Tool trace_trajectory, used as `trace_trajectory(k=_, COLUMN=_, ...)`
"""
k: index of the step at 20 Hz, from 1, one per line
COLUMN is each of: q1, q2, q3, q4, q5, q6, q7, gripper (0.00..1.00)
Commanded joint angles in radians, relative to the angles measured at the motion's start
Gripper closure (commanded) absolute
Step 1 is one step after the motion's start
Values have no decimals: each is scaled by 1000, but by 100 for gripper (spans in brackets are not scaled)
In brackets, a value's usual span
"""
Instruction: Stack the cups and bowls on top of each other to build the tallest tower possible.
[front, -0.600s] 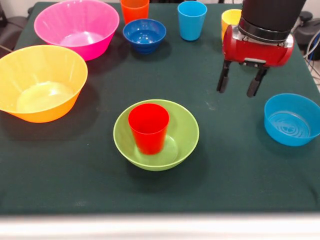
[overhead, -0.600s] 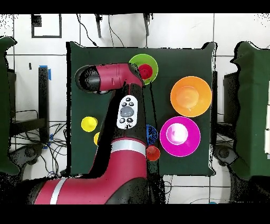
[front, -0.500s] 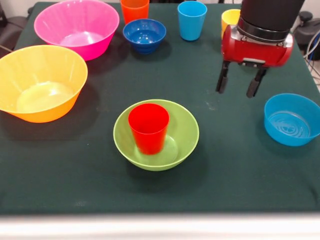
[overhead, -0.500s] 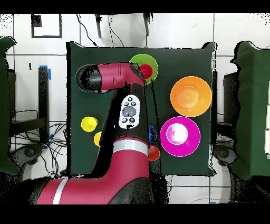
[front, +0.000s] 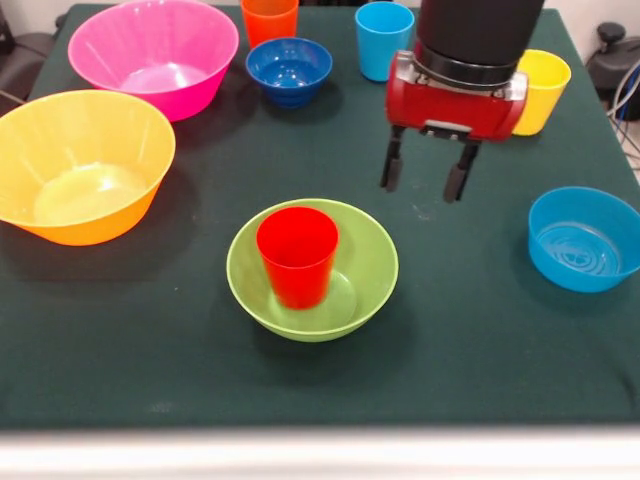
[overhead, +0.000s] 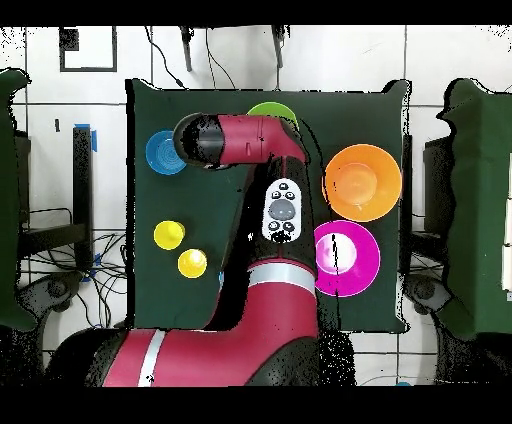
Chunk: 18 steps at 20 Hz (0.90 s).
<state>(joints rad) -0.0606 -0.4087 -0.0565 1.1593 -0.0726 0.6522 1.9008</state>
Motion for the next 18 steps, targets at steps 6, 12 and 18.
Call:
trace_trajectory(k=6, q1=79, q2=23, q3=105, q4=52, q5=8, q6=13, q7=75, gripper=0)
trace_trajectory(k=12, q1=170, q2=41, q3=62, q4=27, q5=37, q6=26, q7=184, gripper=0)
trace_trajectory(k=18, q1=242, q2=64, q3=23, q4=2, q5=64, q6=26, q7=242, gripper=0)
